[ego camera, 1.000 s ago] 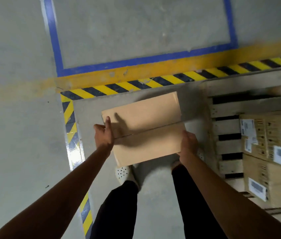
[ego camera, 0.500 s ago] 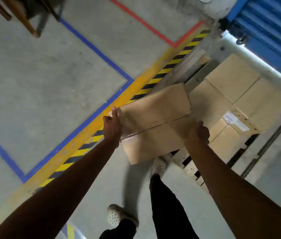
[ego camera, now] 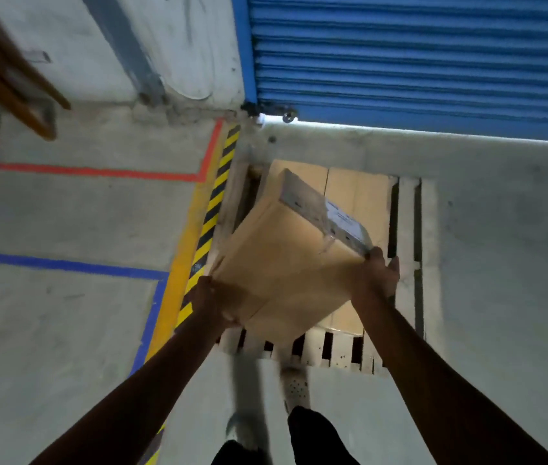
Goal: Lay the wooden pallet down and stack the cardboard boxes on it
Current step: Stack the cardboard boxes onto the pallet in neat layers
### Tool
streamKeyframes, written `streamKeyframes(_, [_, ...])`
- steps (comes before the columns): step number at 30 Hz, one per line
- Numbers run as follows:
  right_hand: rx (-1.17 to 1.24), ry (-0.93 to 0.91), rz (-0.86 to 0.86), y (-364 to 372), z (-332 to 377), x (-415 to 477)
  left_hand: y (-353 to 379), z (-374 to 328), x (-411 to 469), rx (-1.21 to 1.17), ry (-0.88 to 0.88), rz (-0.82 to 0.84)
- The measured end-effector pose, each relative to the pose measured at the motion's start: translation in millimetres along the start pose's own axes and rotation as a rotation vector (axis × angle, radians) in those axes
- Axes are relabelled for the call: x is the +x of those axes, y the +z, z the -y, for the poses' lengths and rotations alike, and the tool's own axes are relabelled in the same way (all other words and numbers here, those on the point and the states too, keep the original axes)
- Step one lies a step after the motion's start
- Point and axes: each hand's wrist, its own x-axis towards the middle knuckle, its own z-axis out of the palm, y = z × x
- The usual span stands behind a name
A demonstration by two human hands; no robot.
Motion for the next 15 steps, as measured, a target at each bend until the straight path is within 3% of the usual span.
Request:
streamKeyframes(3, [0.160,0.031,0.106,-9.1,45.1,0.8,18.9,-5.0,2.6,-0.056,-0.033,0.188])
streamKeyframes(8, [0.143,0.003,0.426,-2.6,88.2,0.8,48.8,-17.8,-25.6,0.004,0.018,0.210])
streamKeyframes(12, [0.064,-0.156,0.428,0.3,107.5,-8.4,68.7,-36.1,22.0,0.228,0.294,0.352])
streamKeyframes(15, [0.027,-0.261,0.402,0.8,110.6,-20.9,85.8,-66.1,58.4,0.392,0.337,0.407])
